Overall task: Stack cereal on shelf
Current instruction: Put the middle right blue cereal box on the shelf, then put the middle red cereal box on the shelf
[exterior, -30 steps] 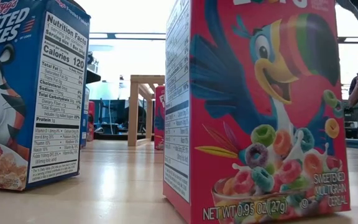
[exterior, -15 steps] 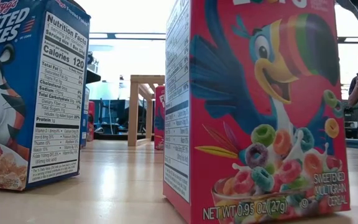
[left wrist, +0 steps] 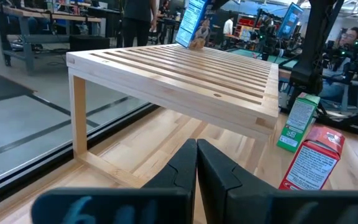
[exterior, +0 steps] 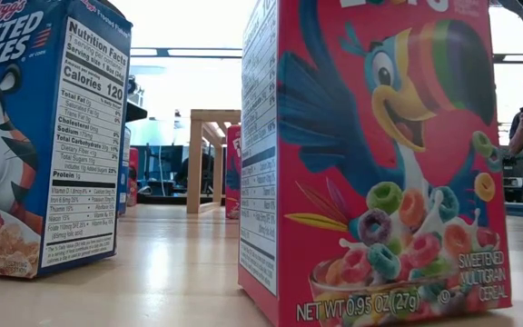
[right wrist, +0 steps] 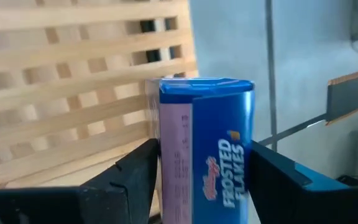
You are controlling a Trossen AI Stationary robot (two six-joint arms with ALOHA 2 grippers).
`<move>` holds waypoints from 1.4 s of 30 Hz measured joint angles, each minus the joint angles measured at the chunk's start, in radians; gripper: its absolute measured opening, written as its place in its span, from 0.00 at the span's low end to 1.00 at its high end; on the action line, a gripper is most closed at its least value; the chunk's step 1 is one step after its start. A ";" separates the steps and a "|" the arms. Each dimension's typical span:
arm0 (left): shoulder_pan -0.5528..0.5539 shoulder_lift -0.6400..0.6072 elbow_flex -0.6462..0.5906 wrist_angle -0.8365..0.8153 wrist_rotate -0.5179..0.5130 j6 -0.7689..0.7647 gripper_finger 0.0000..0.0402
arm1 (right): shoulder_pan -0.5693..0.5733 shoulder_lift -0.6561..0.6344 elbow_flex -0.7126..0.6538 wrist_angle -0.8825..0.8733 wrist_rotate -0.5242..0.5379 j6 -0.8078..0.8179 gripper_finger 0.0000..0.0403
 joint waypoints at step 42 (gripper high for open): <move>0.000 0.000 0.000 -0.048 0.010 -0.017 0.01 | -0.027 -0.216 -0.181 0.306 -0.466 0.197 0.00</move>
